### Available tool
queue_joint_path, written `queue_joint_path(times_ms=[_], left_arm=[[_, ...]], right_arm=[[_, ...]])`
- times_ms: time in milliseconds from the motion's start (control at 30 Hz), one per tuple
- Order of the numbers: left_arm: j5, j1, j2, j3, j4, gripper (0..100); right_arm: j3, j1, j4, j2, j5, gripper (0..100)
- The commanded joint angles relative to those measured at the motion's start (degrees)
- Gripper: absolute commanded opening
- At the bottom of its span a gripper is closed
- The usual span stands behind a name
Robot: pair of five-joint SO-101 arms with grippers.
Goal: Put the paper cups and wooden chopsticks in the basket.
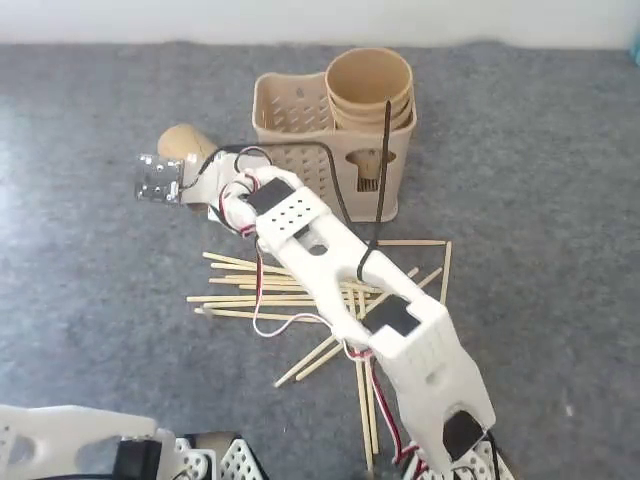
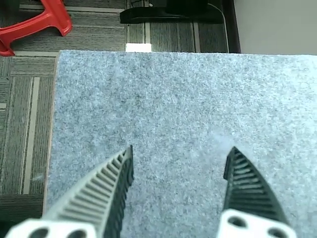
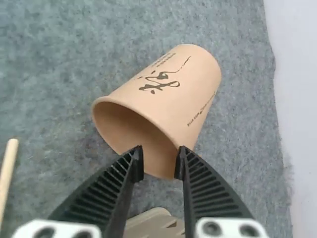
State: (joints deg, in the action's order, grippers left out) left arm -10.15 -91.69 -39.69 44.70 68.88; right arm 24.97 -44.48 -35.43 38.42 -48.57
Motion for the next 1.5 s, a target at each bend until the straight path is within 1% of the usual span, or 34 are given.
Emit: queue_joint_path(times_ms=[0, 167, 267, 867, 1033, 1133, 1233, 1367, 1467], left_arm=[[-0.7, 0.0, 0.7, 3.1, -0.2, 28], [-0.7, 0.0, 0.7, 3.1, -0.2, 28], [-0.7, 0.0, 0.7, 3.0, -0.2, 28], [-0.7, 0.5, 1.0, 3.3, -0.2, 28], [-0.7, 0.5, 0.9, 3.3, -0.2, 28], [-0.7, 0.5, 0.8, 3.3, -0.2, 28], [-0.7, 0.5, 0.8, 3.3, -0.4, 28], [-0.7, -0.1, 0.8, 3.3, -1.8, 28], [-0.7, -0.5, 0.8, 3.3, -3.0, 28]], right_arm=[[9.1, 2.5, -0.9, 2.2, -1.7, 12.7], [17.8, 3.6, -1.9, 10.9, -2.5, 10.2], [20.7, 3.2, -4.5, 12.5, -2.2, 9.5], [21.8, -1.5, -16.6, 3.6, 6.5, 9.1], [21.8, -5.2, -18.7, 1.3, 6.7, 9.3], [21.8, -8.0, -18.5, 0.7, 6.2, 9.4], [21.9, -8.9, -16.8, 1.2, 1.7, 9.5], [21.9, -6.9, -12.5, 3.1, -2.1, 9.5], [21.9, -6.4, -11.0, 4.2, -6.4, 9.2]])
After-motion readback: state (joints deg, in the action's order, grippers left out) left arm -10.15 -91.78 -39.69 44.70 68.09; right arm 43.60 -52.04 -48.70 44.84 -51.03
